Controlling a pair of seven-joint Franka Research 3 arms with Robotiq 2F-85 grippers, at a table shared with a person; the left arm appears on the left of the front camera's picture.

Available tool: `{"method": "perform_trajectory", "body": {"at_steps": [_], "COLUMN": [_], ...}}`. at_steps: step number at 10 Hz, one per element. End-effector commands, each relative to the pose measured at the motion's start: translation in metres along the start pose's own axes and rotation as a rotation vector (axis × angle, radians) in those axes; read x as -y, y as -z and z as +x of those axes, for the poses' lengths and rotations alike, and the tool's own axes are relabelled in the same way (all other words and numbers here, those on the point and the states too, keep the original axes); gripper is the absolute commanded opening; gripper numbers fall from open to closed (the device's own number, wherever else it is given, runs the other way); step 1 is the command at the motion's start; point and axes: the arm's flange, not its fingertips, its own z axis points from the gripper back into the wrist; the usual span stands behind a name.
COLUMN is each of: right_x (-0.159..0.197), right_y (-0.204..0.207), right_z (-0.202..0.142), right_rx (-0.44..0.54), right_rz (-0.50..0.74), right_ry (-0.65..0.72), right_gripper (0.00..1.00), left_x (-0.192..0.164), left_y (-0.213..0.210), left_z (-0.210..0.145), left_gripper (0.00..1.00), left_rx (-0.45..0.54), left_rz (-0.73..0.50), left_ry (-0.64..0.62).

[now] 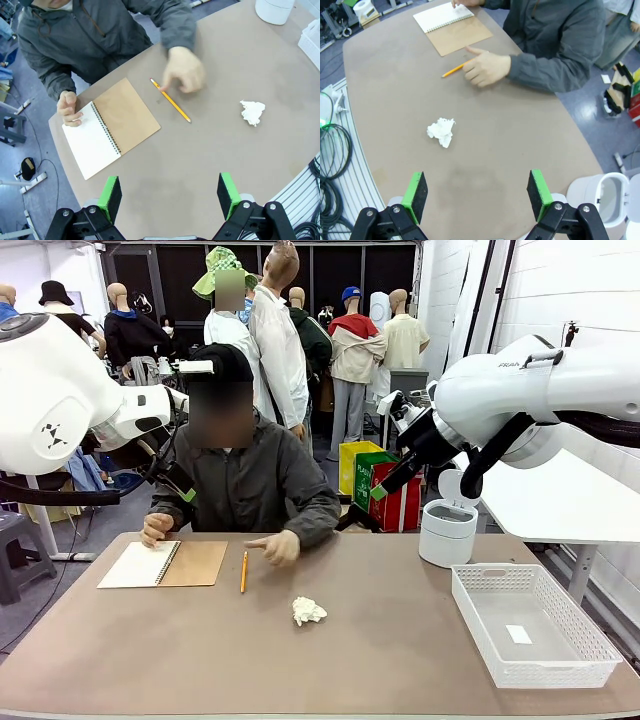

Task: Sort the paper based on its condition.
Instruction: If a person hands you a paper, place it in the Organizing basket , and if it's crumpled, put it in the Trash can.

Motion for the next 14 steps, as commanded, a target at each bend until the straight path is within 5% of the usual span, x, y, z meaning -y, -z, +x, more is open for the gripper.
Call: {"method": "perform_trajectory", "body": {"at_steps": [1, 7, 14], "right_x": [0.001, -0.002, -0.027], "right_y": [-0.001, 0.010, 0.096], "right_z": [0.001, 0.007, 0.010], "right_rx": [-0.005, -0.078, -0.178], "right_rz": [0.013, 0.093, 0.071], "right_ry": [0.004, 0.101, 0.028], "right_gripper": [1.00, 1.00, 1.00], "left_x": [-0.001, -0.001, -0.001], "left_y": [-0.001, -0.001, -0.001], "left_z": [0.001, 0.001, 0.001], "left_gripper": [1.00, 1.00, 1.00], "left_rx": [-0.001, -0.001, -0.001], "left_rz": [0.000, 0.000, 0.000], "left_ry": [-0.001, -0.001, -0.001]}}
